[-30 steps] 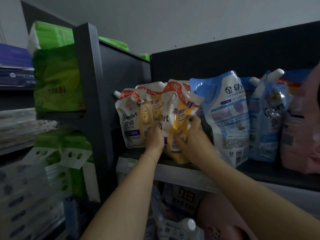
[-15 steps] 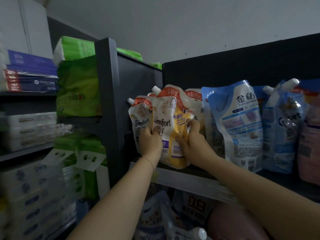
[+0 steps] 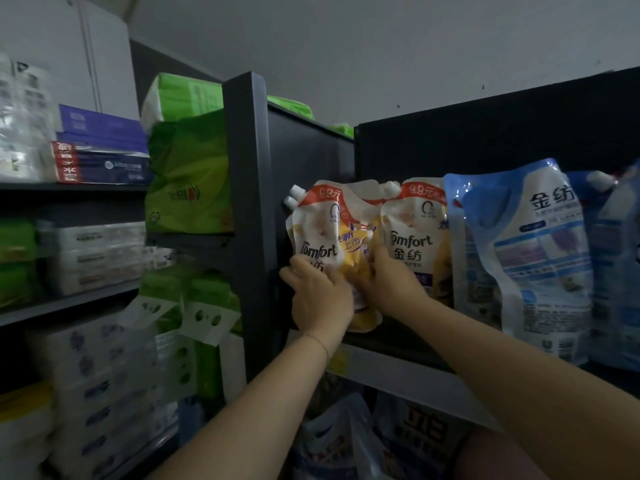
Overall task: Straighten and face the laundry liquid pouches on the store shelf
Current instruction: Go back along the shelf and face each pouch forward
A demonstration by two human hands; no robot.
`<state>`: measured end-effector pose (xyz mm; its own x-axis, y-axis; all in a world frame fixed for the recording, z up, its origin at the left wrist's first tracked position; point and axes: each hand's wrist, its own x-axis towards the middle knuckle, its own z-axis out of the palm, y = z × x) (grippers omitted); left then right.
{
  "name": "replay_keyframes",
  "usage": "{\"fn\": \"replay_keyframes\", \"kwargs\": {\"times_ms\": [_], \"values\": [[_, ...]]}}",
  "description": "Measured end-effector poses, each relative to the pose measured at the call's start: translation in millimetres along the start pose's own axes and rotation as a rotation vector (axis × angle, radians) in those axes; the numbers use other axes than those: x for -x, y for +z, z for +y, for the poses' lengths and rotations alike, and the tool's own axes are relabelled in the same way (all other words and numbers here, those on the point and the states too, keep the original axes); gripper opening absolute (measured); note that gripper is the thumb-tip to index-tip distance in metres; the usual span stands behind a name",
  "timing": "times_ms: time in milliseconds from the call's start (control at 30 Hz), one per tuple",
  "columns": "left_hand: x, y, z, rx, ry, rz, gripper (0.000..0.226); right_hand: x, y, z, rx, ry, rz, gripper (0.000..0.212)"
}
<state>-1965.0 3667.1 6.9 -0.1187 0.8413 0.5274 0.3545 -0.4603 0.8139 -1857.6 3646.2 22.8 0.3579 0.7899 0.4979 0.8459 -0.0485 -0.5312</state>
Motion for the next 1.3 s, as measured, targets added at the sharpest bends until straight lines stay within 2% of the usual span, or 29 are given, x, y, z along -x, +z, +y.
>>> {"fn": "replay_keyframes", "kwargs": {"times_ms": [100,167,267,367,467,633,800,900,967,1033,1167,1233,1300], "values": [[-4.1,-0.1,3.2,-0.066,-0.069,-0.141,0.042,-2.3,5.9,-3.8,0.104,-0.043,-0.001,0.050],[-12.7,-0.6,0.8,-0.123,-0.133,-0.241,0.055,-2.4,10.4,-5.8,0.034,-0.083,0.011,0.038],[-23.4,-2.3,-1.2,-0.094,-0.222,-0.314,0.059,-3.2,17.2,-10.5,-0.036,-0.122,0.005,0.032],[-29.2,2.8,2.8,0.025,-0.318,-0.288,0.061,-7.1,22.8,-9.4,-0.063,-0.160,-0.022,0.039],[-29.0,10.5,3.9,0.102,-0.341,-0.243,0.063,-7.6,21.1,-4.5,-0.126,-0.221,-0.027,0.050],[-36.9,19.3,-1.1,0.206,-0.369,-0.169,0.066,-1.1,22.7,5.9,-0.244,-0.307,-0.007,0.038],[-38.8,16.0,-4.0,0.244,-0.433,-0.135,0.072,4.0,23.9,3.4,-0.187,-0.348,-0.050,0.043],[-33.2,11.8,-0.5,0.211,-0.466,-0.127,0.074,5.3,17.9,-3.7,-0.125,-0.320,-0.062,0.038],[-26.4,9.9,-1.1,0.177,-0.411,-0.111,0.072,4.8,15.3,-6.8,-0.082,-0.285,-0.079,0.030],[-18.9,8.7,-7.3,0.198,-0.321,-0.102,0.071,4.9,13.5,-9.4,-0.062,-0.241,-0.094,0.031],[-4.8,6.5,-17.5,0.110,-0.168,-0.105,0.066,5.4,11.9,-13.3,-0.210,-0.120,-0.124,0.060],[0.1,4.3,-18.9,0.029,-0.119,-0.101,0.067,5.6,10.7,-14.4,-0.168,-0.055,-0.175,0.070],[4.8,2.8,-21.1,-0.019,-0.044,-0.090,0.067,3.3,9.4,-15.6,-0.094,-0.003,-0.230,0.070]]}}
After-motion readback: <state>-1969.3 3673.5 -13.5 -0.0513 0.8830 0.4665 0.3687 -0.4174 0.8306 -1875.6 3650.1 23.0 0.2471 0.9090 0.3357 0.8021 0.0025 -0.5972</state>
